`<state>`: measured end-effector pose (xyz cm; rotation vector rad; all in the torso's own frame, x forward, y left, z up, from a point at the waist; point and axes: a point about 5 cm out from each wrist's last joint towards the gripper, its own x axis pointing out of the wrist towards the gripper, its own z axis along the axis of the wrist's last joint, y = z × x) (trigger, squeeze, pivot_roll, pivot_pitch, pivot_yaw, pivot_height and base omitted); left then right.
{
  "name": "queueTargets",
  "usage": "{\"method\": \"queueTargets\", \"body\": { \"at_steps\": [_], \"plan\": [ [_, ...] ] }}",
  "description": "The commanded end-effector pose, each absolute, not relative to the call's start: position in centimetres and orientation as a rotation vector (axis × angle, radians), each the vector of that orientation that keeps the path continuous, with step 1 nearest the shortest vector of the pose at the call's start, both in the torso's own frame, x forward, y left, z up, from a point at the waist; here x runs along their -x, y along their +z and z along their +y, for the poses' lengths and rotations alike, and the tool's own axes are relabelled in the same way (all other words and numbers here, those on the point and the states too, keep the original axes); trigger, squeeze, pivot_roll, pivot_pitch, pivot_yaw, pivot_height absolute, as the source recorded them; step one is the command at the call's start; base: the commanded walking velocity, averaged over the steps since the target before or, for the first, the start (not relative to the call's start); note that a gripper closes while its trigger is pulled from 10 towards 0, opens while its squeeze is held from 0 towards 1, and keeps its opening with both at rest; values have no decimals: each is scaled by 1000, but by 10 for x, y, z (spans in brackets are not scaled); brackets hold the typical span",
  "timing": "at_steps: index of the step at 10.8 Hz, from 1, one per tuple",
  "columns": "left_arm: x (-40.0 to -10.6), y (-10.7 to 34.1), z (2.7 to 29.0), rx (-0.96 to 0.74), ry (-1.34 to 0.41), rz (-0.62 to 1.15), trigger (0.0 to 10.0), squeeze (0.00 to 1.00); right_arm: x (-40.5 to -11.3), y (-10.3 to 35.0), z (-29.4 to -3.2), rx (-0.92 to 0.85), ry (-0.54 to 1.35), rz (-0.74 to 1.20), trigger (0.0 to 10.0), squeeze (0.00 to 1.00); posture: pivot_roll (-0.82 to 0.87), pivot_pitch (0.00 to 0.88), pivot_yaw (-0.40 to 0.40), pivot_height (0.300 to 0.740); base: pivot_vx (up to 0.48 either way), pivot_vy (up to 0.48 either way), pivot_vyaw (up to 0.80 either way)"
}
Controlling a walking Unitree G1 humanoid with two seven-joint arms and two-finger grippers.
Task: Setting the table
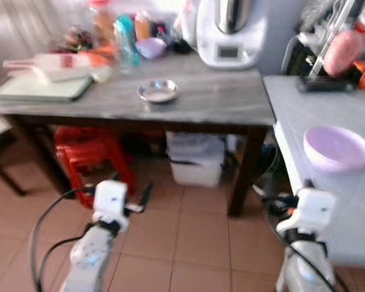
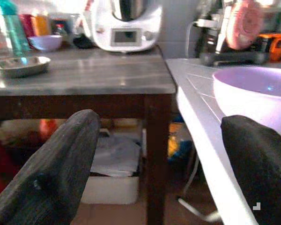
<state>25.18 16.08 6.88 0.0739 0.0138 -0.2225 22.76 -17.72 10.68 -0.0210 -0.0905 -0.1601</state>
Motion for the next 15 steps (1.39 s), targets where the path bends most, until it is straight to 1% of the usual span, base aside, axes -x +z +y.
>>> {"method": "queueTargets", "body": {
  "at_steps": [1, 15],
  "plan": [
    [-254, 72, 154, -72, -248, 3, 10000, 0, -225, 105, -183, 29, -181, -80, 10000, 0, 23, 25, 61, 740, 0, -251, 0],
    [-268, 74, 144, -62, -272, -11, 10000, 0, -235, 115, -187, 62, -188, -122, 10000, 0, 10, 12, 61, 740, 0, -255, 0]
  ]
}}
